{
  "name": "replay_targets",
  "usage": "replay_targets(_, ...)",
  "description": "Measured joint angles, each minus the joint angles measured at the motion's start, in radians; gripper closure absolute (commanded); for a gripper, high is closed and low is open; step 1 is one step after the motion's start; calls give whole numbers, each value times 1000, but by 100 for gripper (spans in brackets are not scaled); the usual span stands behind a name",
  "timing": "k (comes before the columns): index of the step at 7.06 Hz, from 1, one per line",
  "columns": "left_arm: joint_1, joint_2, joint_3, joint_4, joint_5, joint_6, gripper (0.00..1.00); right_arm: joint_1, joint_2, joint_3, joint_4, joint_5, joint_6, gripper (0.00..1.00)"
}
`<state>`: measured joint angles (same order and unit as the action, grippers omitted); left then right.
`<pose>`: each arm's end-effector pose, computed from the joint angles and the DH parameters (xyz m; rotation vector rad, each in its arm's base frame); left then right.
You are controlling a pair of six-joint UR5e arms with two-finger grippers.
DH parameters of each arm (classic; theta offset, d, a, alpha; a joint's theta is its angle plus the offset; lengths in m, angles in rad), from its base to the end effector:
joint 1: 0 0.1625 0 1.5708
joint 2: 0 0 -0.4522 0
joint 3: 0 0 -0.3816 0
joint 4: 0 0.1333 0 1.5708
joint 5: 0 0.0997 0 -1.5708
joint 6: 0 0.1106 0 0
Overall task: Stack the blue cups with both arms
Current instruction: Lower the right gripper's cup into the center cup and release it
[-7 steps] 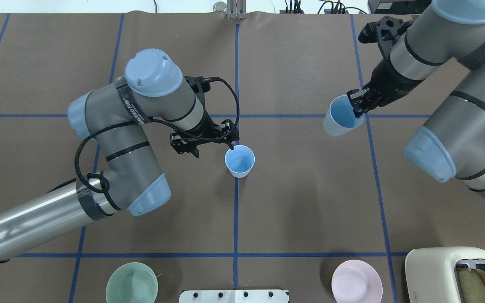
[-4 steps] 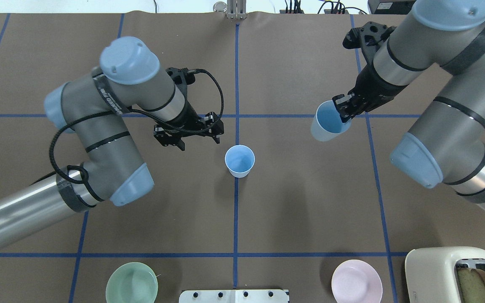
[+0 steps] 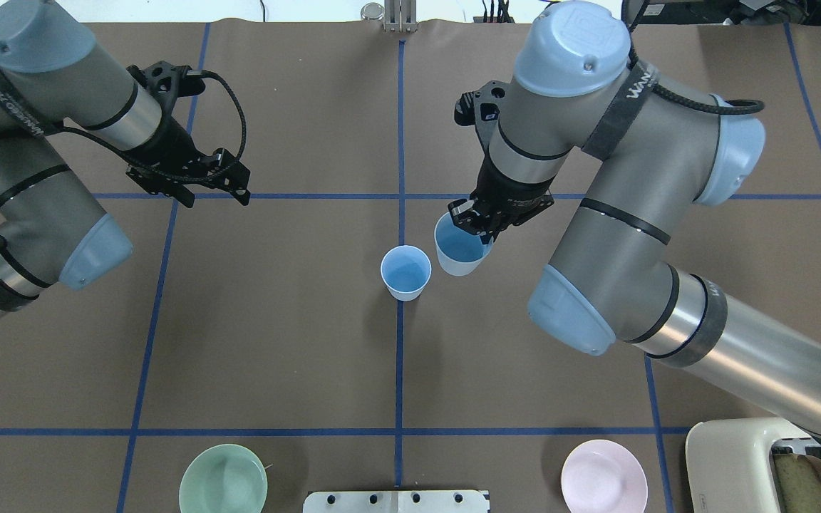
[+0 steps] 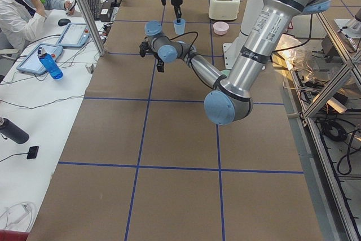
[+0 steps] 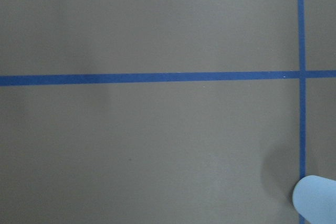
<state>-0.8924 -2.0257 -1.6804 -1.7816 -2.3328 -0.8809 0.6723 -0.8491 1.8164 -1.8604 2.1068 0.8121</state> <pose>0.3625 -0.5405 0.3519 0.0158 1.0283 0.1108 -0.4628 -0.4665 0.1993 0.0450 -0.8383 -0.2628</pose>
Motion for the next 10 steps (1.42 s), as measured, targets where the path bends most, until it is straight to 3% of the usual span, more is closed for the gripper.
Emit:
replay_targets(5,-26,42,9,1,-4,93,3,-49,75,-137,97,-11,36,100)
replay_targets(10,-26,44,12,1,-4,94,3,-67,74,-150,115,-27,41,100)
